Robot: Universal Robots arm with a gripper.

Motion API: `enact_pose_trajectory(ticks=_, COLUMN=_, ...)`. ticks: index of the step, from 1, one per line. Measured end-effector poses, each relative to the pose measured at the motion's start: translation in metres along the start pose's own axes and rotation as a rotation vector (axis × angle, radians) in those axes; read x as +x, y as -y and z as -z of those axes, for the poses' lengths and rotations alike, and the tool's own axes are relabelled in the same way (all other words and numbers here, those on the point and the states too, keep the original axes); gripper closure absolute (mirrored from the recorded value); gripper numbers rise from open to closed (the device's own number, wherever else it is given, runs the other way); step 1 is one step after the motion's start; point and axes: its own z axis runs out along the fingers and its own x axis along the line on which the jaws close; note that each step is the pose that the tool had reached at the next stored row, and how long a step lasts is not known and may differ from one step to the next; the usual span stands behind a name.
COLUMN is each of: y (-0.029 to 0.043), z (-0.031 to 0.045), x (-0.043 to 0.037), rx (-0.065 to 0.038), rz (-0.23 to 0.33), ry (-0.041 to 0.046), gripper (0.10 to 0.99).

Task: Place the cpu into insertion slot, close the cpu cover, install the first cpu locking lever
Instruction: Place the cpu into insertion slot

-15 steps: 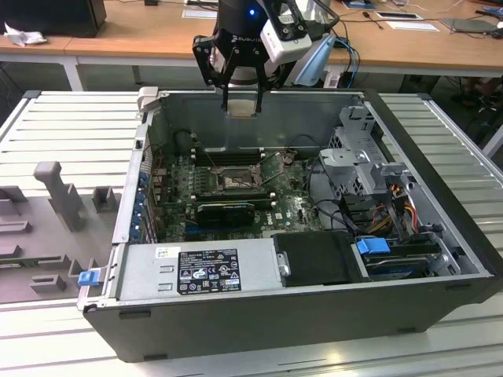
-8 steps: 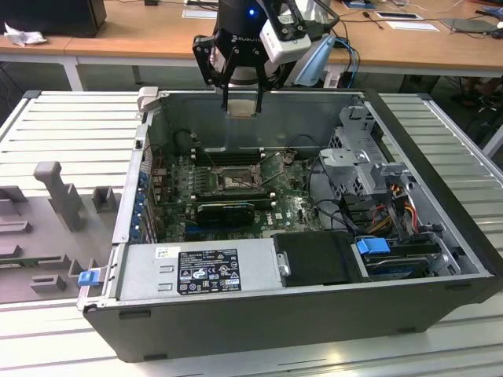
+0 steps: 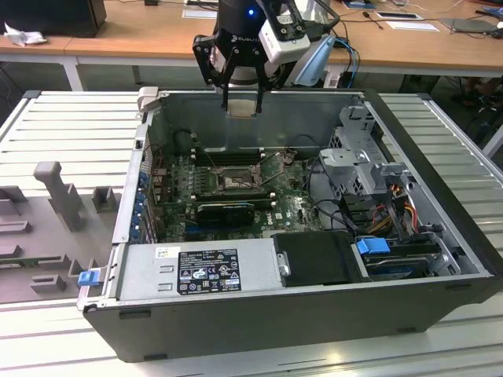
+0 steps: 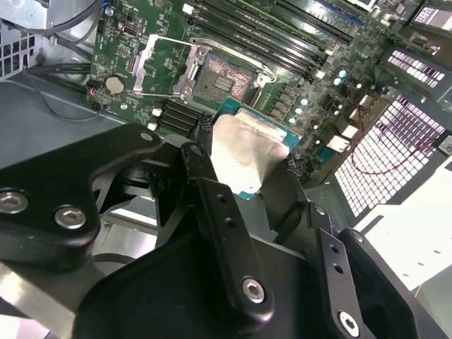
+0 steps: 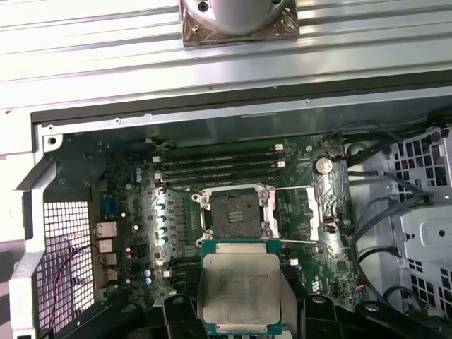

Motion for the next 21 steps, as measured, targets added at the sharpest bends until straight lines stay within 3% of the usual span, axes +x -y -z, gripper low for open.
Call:
enact_pose_trajectory(ticks=17, y=0.0000, z=-0.0002, x=0.0000, rx=-0.001, rz=-0.054, ry=0.0047, gripper=0.561)
enact_pose_trajectory(ticks=21, y=0.0003, z=-0.0037, x=0.0000, rx=-0.001, rz=-0.054, ry=0.0048, gripper=0.561)
